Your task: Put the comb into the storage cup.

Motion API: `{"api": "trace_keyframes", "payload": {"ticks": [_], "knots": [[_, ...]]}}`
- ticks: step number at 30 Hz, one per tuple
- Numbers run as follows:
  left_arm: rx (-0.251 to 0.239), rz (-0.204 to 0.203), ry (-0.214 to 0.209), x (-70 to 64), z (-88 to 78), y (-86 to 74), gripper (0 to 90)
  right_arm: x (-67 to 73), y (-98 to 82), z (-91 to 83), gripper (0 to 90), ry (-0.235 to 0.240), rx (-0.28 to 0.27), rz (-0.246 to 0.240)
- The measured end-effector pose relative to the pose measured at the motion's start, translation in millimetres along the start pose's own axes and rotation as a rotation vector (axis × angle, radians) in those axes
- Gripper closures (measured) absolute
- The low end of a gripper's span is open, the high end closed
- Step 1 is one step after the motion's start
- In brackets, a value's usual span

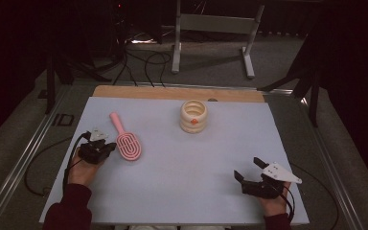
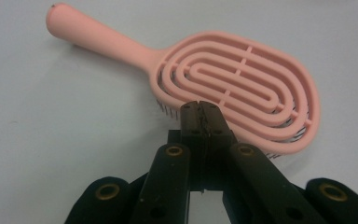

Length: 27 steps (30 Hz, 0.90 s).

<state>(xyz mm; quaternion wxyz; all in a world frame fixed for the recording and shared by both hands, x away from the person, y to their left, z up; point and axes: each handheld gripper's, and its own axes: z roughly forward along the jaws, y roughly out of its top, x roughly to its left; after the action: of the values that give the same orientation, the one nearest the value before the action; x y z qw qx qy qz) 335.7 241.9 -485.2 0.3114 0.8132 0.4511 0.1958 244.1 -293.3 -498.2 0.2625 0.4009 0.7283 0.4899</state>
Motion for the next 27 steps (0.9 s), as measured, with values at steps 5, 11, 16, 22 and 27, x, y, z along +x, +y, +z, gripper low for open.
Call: {"api": "trace_keyframes", "payload": {"ticks": [5, 11, 16, 22, 27], "knots": [[0.024, 0.013, -0.009, -2.4, 4.8, -2.0, 90.0, 0.2, -0.1, 0.3, 8.9, 0.000, 0.001, 0.001], [0.025, 0.028, -0.029, -11.0, 8.3, -1.6, 90.0, 0.3, -0.2, 0.8, 8.9, 0.001, 0.002, 0.000], [0.039, 0.050, -0.046, -17.7, 12.9, 1.2, 90.0, 0.5, -0.3, 1.2, 9.0, 0.002, 0.004, 0.000], [0.050, 0.082, -0.059, -27.0, 20.7, 12.5, 90.0, 0.6, -0.3, 1.3, 9.0, 0.002, 0.006, 0.000], [0.063, 0.113, -0.060, -34.9, 28.8, 22.6, 90.0, -0.4, -0.4, 0.7, 9.0, -0.003, 0.004, 0.000]]}}
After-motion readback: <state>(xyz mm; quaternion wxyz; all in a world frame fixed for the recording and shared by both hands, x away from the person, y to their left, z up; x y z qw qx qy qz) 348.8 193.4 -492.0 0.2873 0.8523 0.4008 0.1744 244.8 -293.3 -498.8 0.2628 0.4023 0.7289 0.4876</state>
